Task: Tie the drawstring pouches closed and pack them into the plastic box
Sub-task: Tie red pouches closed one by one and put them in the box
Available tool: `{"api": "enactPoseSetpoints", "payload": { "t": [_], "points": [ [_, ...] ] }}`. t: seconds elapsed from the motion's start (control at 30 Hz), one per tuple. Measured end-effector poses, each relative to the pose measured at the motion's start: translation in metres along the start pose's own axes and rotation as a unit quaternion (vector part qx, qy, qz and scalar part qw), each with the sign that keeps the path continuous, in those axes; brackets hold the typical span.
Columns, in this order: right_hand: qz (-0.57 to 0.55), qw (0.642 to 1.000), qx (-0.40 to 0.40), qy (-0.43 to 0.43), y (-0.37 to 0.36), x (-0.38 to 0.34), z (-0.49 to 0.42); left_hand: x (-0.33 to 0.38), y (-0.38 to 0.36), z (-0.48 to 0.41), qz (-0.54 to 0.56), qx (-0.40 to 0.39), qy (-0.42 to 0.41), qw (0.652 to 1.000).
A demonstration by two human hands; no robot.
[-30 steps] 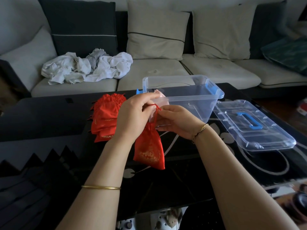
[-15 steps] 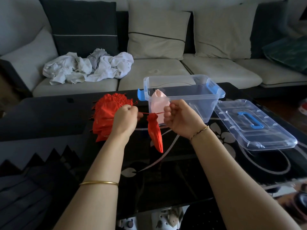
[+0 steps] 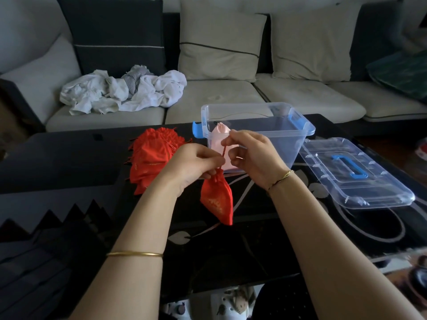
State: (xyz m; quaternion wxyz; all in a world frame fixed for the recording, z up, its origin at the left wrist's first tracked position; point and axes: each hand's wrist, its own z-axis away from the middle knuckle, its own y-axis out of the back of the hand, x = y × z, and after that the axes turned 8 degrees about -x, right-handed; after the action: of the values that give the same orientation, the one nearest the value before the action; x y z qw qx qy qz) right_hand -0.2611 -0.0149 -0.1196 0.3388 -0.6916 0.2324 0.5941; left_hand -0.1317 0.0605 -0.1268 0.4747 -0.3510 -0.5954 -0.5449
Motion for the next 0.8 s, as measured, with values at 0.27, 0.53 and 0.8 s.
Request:
{"api": "enactPoseSetpoints", "payload": {
  "t": [0.27,0.53,0.8],
  "points": [
    [0.164,0.985,0.008,-0.055,-0.009,0.000,0.003,-0.001,-0.005,-0.002,0.048,0.013,0.008,0.999],
    [0.325,0.946,-0.021,0.000,-0.004,0.006,0.003,-0.004,-0.004,-0.004,0.083,0.076,0.028,0.993],
    [0.459,0.881,-0.005,0.112,-0.005,0.018,0.001,0.000,-0.007,-0.004,0.083,0.109,0.047,0.989]
  ]
}}
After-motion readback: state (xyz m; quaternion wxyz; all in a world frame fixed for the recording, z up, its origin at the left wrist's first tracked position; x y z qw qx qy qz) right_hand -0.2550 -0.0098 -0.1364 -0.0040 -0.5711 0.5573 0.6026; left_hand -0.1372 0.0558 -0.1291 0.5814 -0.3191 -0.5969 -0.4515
